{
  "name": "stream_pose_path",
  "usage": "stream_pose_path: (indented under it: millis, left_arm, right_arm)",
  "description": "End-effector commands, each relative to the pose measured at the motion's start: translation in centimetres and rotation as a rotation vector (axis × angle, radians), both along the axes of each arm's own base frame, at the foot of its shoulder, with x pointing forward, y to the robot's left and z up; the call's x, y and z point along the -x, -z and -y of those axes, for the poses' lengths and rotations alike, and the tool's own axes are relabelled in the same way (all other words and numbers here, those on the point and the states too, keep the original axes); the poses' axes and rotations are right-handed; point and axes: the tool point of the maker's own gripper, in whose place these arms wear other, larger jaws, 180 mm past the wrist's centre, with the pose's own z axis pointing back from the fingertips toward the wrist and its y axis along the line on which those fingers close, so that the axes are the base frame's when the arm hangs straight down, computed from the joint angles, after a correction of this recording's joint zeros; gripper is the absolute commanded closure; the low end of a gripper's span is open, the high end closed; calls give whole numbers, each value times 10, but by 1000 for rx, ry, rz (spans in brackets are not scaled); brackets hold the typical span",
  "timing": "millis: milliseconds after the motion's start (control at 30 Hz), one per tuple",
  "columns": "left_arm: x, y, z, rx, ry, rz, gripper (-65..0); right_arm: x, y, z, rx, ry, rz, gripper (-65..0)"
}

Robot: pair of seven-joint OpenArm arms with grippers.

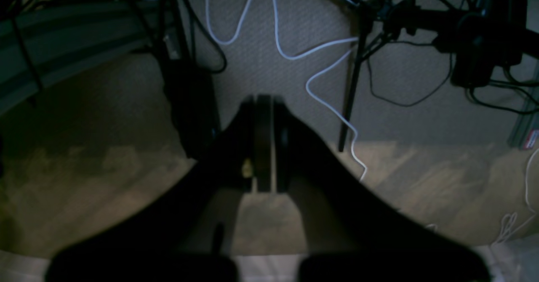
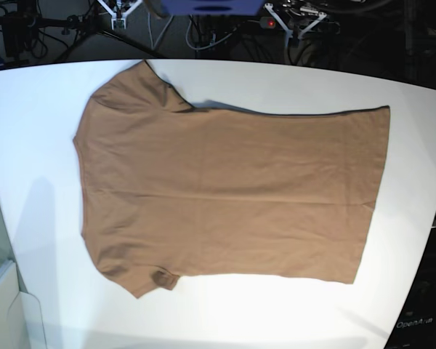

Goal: Fold the T-shirt properly

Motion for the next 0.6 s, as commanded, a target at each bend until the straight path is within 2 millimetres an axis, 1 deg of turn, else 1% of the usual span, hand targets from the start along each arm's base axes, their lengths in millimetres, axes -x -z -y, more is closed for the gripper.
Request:
stream_pose_path:
  millis: [0, 333, 467, 567]
  left_arm:
    - [-1, 0, -3, -7, 4, 4, -10]
    - [-1, -1, -8, -17, -3, 4, -10]
    - [-6, -1, -4, -8, -7, 34, -10]
    - [-14, -3, -3, -3, -4, 92, -10]
  right_arm:
    - [4, 0, 0, 0, -3, -4, -7]
    - [4, 0, -2, -3, 1, -7, -7]
    - [4, -1, -1, 0, 7, 5, -1]
    - [-5, -5, 0, 4, -1, 87, -1]
